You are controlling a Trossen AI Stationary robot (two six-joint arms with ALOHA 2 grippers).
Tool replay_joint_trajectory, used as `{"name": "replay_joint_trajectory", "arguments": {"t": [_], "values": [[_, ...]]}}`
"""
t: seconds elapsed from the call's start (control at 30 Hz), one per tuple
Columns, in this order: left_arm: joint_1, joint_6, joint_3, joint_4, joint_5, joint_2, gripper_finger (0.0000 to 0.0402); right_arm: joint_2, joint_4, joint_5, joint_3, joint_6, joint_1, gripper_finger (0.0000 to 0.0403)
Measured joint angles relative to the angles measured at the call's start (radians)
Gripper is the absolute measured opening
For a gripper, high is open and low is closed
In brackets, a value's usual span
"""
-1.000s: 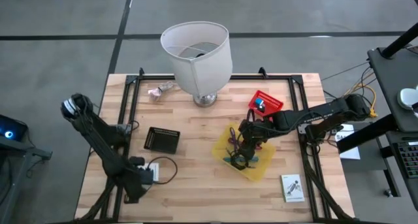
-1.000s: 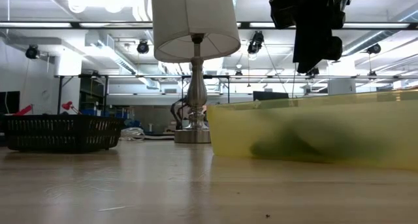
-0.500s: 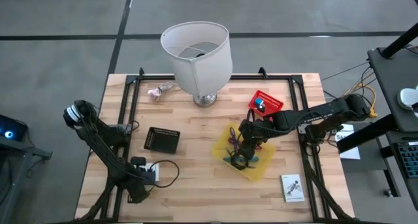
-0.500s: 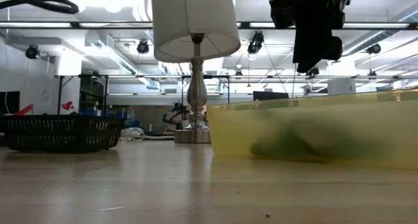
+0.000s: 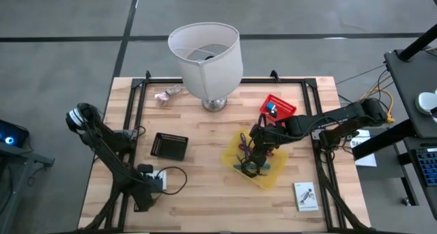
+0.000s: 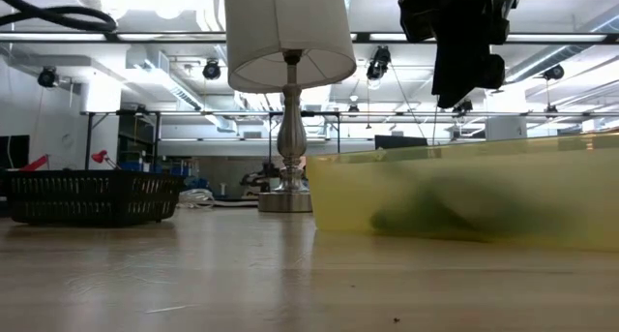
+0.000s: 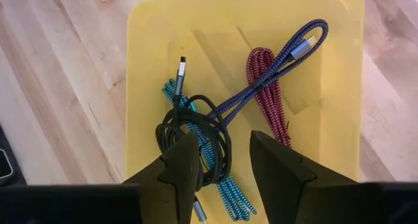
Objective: Pick and place items into bin
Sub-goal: Put the left white card reader box into the black bin
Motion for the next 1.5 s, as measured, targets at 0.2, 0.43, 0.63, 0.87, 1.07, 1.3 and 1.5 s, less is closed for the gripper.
{"name": "replay_joint_trajectory", "arguments": {"t": [0.2, 0.43, 0.63, 0.87, 1.07, 1.3, 1.5], "values": [[0.000, -0.013, -0.034, 0.026, -0.003, -0.006, 0.0105, 0.000, 0.006, 0.000, 0.000, 0.010, 0.000, 0.0126], [0.001, -0.013, -0.053, 0.027, -0.009, -0.009, 0.0043, 0.000, 0.008, 0.000, 0.000, 0.009, 0.000, 0.0117], [0.000, -0.014, -0.050, 0.031, -0.003, -0.019, 0.0006, 0.000, 0.007, 0.000, 0.000, 0.002, 0.000, 0.0110], [0.002, -0.005, -0.046, 0.032, 0.002, -0.114, 0.0002, 0.000, 0.007, -0.001, 0.000, 0.001, 0.000, 0.0107], [0.003, -0.014, -0.046, 0.031, 0.009, -0.258, 0.0001, 0.000, 0.007, -0.001, 0.000, 0.001, 0.000, 0.0103], [0.024, -0.001, -0.044, 0.028, -0.076, -0.389, 0.0001, 0.000, 0.008, -0.001, 0.000, 0.000, 0.000, 0.0105], [0.084, 0.089, -0.044, 0.027, -0.161, -0.463, 0.0001, 0.000, 0.008, -0.001, 0.000, 0.001, 0.000, 0.0101]]}}
